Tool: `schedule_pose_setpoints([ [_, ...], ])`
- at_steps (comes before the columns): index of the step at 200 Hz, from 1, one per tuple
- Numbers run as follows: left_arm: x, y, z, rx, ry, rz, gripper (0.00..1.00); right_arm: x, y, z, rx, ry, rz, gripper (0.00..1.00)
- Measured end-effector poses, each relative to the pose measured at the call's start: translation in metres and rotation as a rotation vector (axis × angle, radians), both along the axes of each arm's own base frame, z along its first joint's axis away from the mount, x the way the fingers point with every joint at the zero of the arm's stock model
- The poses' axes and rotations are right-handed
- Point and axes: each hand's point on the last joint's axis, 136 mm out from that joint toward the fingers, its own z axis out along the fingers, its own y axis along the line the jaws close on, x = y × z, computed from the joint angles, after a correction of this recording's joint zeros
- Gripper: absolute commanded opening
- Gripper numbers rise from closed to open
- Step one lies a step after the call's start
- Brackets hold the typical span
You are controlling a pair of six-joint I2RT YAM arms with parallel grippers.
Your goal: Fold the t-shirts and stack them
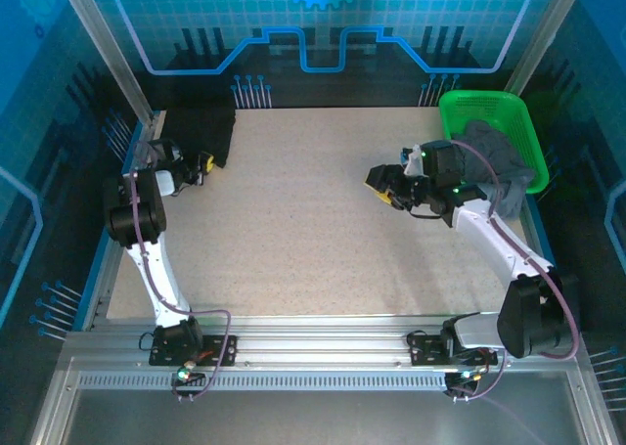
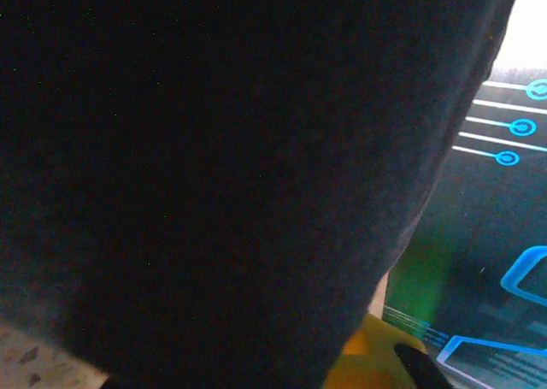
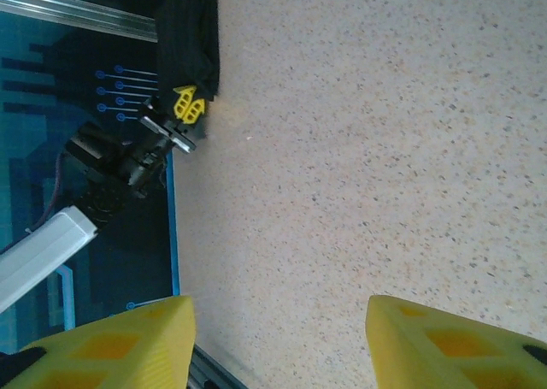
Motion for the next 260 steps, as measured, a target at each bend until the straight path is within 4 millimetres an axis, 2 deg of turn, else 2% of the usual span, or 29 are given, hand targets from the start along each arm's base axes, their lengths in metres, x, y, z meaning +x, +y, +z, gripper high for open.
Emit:
schedule_pose_setpoints([
  [8, -0.001, -0.001, 0.001, 0.001, 0.0, -0.005, 0.59, 0.002, 0.002, 0.004, 0.005, -0.011, 0.001, 0.6],
  [11, -0.001, -0.002, 0.002, -0.001, 0.002, -0.007, 0.88, 0.003, 0.002, 0.006, 0.006, -0.016, 0.001, 0.61],
  [13, -0.002, -0.002, 0.002, -0.001, 0.003, -0.007, 0.96, 0.004, 0.002, 0.007, 0.007, -0.019, 0.002, 0.62],
  [15, -0.002, -0.003, 0.003, -0.001, 0.004, -0.008, 0.98, 0.004, 0.002, 0.008, 0.007, -0.021, 0.001, 0.63],
  [24, -0.004, -0.006, 0.011, 0.006, -0.002, -0.014, 0.99, 0.007, 0.002, 0.013, 0.003, -0.035, -0.008, 0.71],
  [29, -0.007, -0.008, 0.018, 0.01, -0.001, -0.015, 0.99, 0.009, 0.001, 0.015, 0.0, -0.037, -0.019, 0.95],
  [32, -0.009, -0.009, 0.022, 0.015, 0.001, -0.017, 0.99, 0.01, 0.001, 0.017, -0.007, -0.048, -0.017, 1.0],
  [53, -0.025, -0.023, 0.074, 0.066, -0.036, -0.022, 0.99, 0.017, -0.004, 0.029, -0.029, -0.085, -0.056, 1.0],
  [81, -0.057, -0.052, 0.183, 0.197, -0.173, -0.026, 0.99, 0.021, -0.007, 0.053, -0.03, -0.149, -0.081, 1.0],
  [95, -0.077, -0.071, 0.226, 0.261, -0.233, -0.038, 0.99, 0.024, -0.007, 0.068, -0.026, -0.186, -0.081, 1.0],
  [109, -0.096, -0.087, 0.25, 0.309, -0.261, -0.047, 0.99, 0.026, -0.006, 0.081, -0.023, -0.22, -0.08, 1.0],
  [123, -0.114, -0.091, 0.257, 0.359, -0.239, -0.032, 0.99, 0.028, -0.007, 0.093, -0.027, -0.253, -0.081, 1.0],
  [139, -0.134, -0.085, 0.253, 0.431, -0.182, 0.012, 0.99, 0.029, -0.011, 0.107, -0.055, -0.283, -0.092, 1.0],
  [161, -0.173, -0.07, 0.24, 0.571, -0.067, 0.103, 0.99, 0.029, -0.025, 0.126, -0.136, -0.337, -0.136, 1.0],
  [179, -0.207, -0.056, 0.229, 0.722, -0.012, 0.147, 0.99, 0.026, -0.05, 0.126, -0.263, -0.361, -0.222, 1.0],
  [190, -0.227, -0.046, 0.218, 0.832, -0.003, 0.143, 0.99, 0.023, -0.068, 0.118, -0.35, -0.379, -0.271, 1.0],
  [207, -0.252, -0.032, 0.191, 1.02, 0.007, 0.097, 0.99, 0.014, -0.099, 0.085, -0.509, -0.396, -0.345, 1.0],
  [218, -0.262, -0.027, 0.167, 1.127, 0.023, 0.041, 0.99, 0.004, -0.119, 0.048, -0.641, -0.382, -0.367, 1.0],
  [244, -0.272, -0.027, 0.101, 1.262, 0.079, -0.116, 0.99, -0.019, -0.154, -0.042, -0.945, -0.304, -0.314, 1.0],
  [260, -0.274, -0.028, 0.069, 1.267, 0.121, -0.188, 0.99, -0.03, -0.167, -0.078, -1.064, -0.263, -0.264, 1.0],
])
